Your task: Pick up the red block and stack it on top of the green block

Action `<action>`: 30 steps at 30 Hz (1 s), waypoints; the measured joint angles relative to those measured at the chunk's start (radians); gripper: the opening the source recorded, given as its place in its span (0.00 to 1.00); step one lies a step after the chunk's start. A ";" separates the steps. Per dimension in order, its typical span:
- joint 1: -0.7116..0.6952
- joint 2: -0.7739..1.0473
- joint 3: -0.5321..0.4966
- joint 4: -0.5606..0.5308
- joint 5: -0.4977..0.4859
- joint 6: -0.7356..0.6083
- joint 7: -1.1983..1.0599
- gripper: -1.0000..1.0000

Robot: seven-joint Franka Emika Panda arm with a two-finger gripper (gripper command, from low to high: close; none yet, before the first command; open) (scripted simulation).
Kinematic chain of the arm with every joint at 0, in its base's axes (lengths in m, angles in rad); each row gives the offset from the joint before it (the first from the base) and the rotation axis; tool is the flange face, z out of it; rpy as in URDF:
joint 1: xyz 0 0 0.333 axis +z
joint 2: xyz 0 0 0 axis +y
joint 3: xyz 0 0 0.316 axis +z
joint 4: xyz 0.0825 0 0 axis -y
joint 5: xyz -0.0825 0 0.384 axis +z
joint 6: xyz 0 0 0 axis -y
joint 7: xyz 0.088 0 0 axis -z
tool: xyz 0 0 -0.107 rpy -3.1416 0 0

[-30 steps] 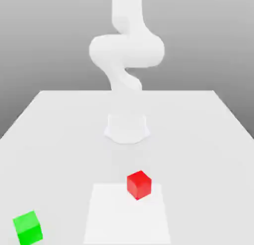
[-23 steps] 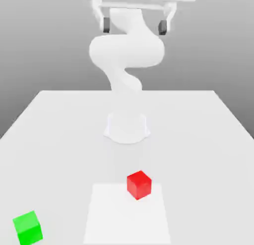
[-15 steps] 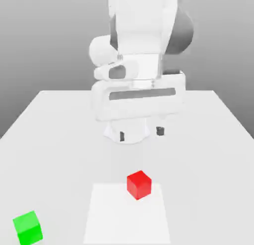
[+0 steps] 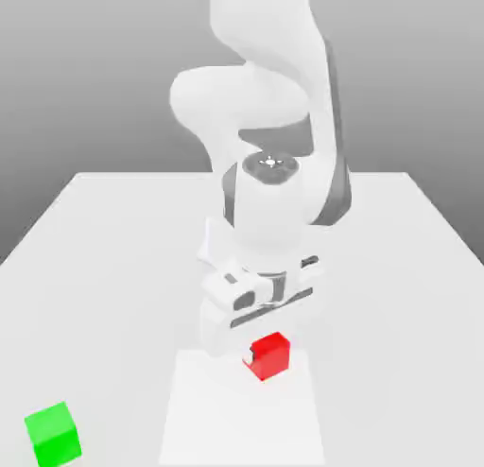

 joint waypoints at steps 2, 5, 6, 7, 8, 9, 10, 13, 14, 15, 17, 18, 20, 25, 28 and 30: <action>0.004 -0.032 -0.006 -0.005 -0.006 -0.027 0.004 0.00; -0.001 -0.128 -0.008 -0.018 -0.030 -0.110 0.020 0.00; -0.003 -0.164 -0.007 -0.023 -0.036 -0.140 0.025 0.00; -0.003 -0.199 -0.009 -0.028 -0.040 -0.171 0.028 0.00; -0.003 -0.235 -0.010 -0.033 -0.044 -0.202 0.031 0.00; -0.008 -0.259 -0.013 -0.029 -0.046 -0.230 0.040 0.00; -0.024 -0.259 -0.022 -0.007 -0.047 -0.251 0.062 0.00; -0.096 -0.218 -0.059 0.088 -0.042 -0.307 0.147 0.00; -0.117 -0.200 -0.073 0.124 -0.039 -0.324 0.177 0.00; -0.146 -0.181 -0.076 0.160 -0.035 -0.341 0.207 0.00; -0.190 -0.142 -0.096 0.232 -0.024 -0.375 0.265 0.00; -0.209 -0.123 -0.108 0.268 -0.018 -0.392 0.294 0.00; -0.241 -0.084 -0.135 0.340 -0.003 -0.426 0.349 0.00; -0.310 0.017 -0.215 0.522 0.048 -0.511 0.478 0.00; -0.341 0.107 -0.219 0.570 0.095 -0.473 0.486 0.00; -0.362 0.177 -0.198 0.579 0.125 -0.414 0.469 1.00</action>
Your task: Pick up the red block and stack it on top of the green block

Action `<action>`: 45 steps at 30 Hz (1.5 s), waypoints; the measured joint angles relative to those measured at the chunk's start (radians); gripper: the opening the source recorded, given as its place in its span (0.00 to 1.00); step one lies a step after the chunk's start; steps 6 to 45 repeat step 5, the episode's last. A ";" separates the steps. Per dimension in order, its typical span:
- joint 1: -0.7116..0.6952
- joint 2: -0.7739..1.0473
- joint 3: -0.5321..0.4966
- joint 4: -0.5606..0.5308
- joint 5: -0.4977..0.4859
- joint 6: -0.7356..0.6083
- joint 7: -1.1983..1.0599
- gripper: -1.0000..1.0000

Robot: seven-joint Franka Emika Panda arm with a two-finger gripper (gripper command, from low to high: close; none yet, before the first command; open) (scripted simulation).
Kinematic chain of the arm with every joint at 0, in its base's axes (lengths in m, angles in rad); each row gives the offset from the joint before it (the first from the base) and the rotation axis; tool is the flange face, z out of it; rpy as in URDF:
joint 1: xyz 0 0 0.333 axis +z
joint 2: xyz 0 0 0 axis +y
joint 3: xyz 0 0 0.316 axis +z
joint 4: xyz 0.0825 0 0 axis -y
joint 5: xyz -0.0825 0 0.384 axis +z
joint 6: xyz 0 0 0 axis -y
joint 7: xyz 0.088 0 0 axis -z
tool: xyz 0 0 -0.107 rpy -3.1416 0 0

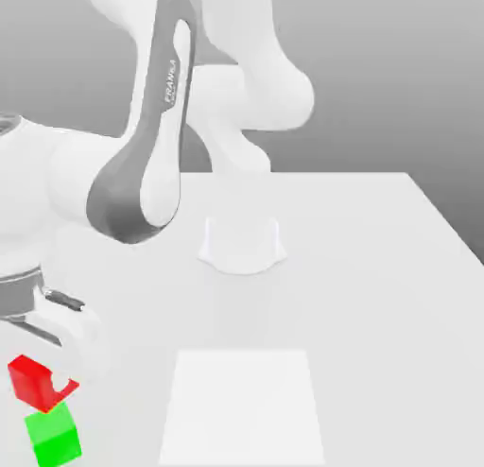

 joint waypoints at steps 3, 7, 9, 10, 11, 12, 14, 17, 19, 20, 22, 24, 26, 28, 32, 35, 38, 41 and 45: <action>0.000 0.000 0.000 0.000 0.000 0.000 0.000 1.00; 0.000 0.000 0.000 0.000 0.000 0.000 0.000 1.00; 0.000 0.000 0.000 0.000 0.000 0.000 0.000 1.00; 0.000 0.000 0.000 0.000 0.000 0.000 0.000 1.00; 0.000 0.000 0.000 0.000 0.000 0.000 0.000 1.00; 0.000 0.000 0.000 0.000 0.000 0.000 0.000 1.00; 0.000 0.000 0.000 0.000 0.000 0.000 0.000 1.00; 0.000 0.000 0.000 0.000 0.000 0.000 0.000 1.00; 0.000 0.000 0.000 0.000 0.000 0.000 0.000 1.00; 0.000 0.000 0.000 0.000 0.000 0.000 0.000 1.00; 0.000 0.000 0.000 0.000 0.000 0.000 0.000 1.00; 0.000 0.000 0.000 0.000 0.000 0.000 0.000 1.00; 0.000 0.000 0.000 0.000 0.000 0.000 0.000 1.00; 0.000 0.000 0.000 0.000 0.000 0.000 0.000 1.00; 0.000 0.000 0.000 0.000 0.000 0.000 0.000 1.00; 0.000 0.000 0.000 0.000 0.000 0.000 0.000 1.00; 0.000 0.000 0.000 0.000 0.000 0.000 0.000 1.00; 0.000 0.000 0.000 0.000 0.000 0.000 0.000 1.00; 0.000 0.000 0.000 0.000 0.000 0.000 0.000 1.00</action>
